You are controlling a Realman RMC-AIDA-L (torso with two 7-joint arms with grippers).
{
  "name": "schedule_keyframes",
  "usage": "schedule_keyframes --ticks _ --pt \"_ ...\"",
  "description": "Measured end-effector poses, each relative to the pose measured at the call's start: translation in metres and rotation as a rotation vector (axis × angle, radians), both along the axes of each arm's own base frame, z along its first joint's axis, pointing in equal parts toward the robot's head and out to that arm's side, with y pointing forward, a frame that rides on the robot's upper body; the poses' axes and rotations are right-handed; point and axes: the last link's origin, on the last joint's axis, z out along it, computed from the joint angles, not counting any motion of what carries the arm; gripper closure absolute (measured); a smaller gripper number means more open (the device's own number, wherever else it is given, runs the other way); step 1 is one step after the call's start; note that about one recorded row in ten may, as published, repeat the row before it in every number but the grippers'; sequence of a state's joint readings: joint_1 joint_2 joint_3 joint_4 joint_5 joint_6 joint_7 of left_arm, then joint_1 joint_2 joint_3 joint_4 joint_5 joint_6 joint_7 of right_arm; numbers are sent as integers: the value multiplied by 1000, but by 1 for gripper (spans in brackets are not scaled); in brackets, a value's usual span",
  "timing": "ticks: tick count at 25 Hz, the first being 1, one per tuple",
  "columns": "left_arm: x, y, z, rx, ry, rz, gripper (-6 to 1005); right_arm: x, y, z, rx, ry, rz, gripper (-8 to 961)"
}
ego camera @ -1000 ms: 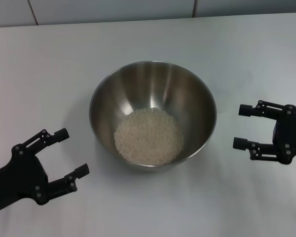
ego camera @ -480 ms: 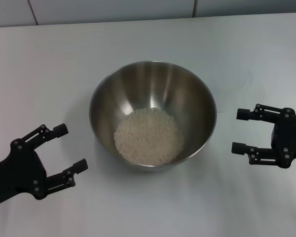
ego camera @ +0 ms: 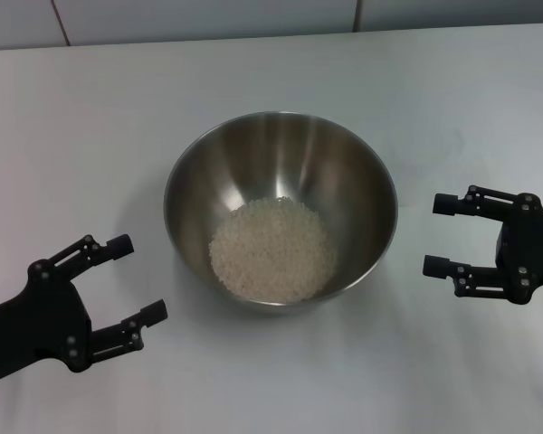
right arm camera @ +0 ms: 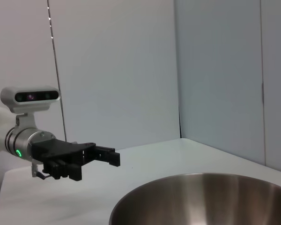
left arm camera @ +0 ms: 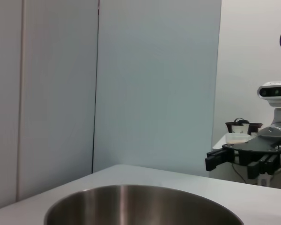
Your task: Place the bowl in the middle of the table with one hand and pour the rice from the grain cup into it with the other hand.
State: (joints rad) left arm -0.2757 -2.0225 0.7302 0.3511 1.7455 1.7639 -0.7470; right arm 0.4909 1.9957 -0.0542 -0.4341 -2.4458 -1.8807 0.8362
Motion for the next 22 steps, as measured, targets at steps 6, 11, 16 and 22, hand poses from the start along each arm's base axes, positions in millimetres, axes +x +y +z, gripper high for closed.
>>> schedule_keyframes --ticks 6,11,16,22 --pt "1 0 -1 -9 8 -7 137 0 -1 -1 -2 1 1 168" --pt "1 0 -1 -14 12 -10 136 0 -1 -2 -5 2 1 168" --pt "1 0 -2 -16 10 -8 137 0 -2 -2 -5 2 1 168" --pt "2 1 -1 -15 10 -12 136 0 -2 -2 -6 1 2 168"
